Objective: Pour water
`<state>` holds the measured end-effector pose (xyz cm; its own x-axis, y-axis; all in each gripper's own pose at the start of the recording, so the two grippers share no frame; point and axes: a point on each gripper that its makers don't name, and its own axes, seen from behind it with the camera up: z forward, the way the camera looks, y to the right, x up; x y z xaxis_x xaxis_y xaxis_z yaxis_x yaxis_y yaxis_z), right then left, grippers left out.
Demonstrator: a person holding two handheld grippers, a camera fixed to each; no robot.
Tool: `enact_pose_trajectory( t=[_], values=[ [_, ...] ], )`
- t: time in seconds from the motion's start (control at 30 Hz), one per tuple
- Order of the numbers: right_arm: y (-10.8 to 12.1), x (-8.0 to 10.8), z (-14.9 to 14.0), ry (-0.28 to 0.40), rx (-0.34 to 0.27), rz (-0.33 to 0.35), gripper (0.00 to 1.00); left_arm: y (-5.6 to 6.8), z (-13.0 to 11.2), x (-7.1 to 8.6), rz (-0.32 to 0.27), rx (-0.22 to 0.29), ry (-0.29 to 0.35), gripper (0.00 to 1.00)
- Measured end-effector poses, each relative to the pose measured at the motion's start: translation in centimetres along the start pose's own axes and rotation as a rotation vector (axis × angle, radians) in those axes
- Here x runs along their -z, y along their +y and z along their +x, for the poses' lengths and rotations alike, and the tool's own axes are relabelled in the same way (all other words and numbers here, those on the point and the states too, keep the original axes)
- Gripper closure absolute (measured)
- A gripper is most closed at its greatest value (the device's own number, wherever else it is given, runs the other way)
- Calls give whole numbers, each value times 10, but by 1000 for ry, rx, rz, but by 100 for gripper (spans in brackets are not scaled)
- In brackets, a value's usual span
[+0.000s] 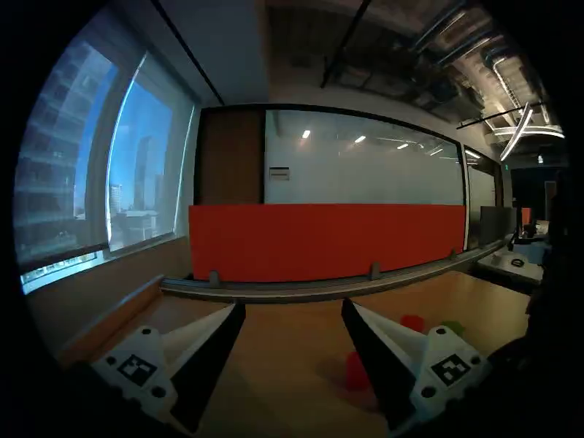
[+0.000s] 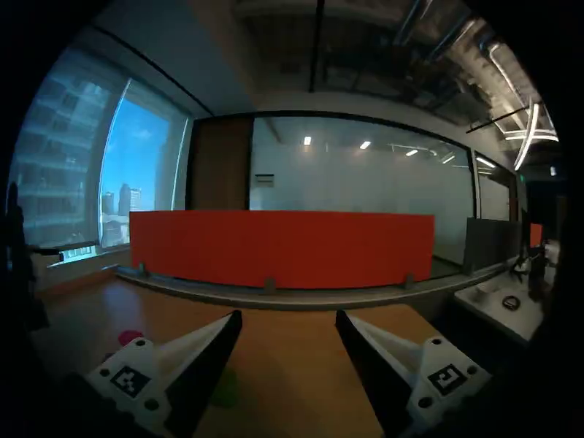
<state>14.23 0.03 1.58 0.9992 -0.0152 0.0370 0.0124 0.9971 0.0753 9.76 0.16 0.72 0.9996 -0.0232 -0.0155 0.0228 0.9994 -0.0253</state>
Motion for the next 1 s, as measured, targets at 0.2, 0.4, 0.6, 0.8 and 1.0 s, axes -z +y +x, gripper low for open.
enact_pose_trajectory(
  t=[0.2, 0.4, 0.6, 0.8, 1.0],
  values=[
    [-2, -4, 22, -2, -27, 18, 1, -2, 24, -5, -7, -5, 17, 2],
    [-3, -5, 26, -2, -38, 30, 1, 3, 28, -8, -37, -5, 13, 2],
    [-9, -5, 27, -5, -42, 72, 1, 17, 28, -7, -106, 3, 5, 2],
    [-24, -2, 26, -17, -24, 157, 1, 30, 26, -6, -174, -3, -13, 2],
    [-33, 0, 25, -28, -14, 217, 1, 46, 25, -5, -246, -31, -23, 2]
  ],
)
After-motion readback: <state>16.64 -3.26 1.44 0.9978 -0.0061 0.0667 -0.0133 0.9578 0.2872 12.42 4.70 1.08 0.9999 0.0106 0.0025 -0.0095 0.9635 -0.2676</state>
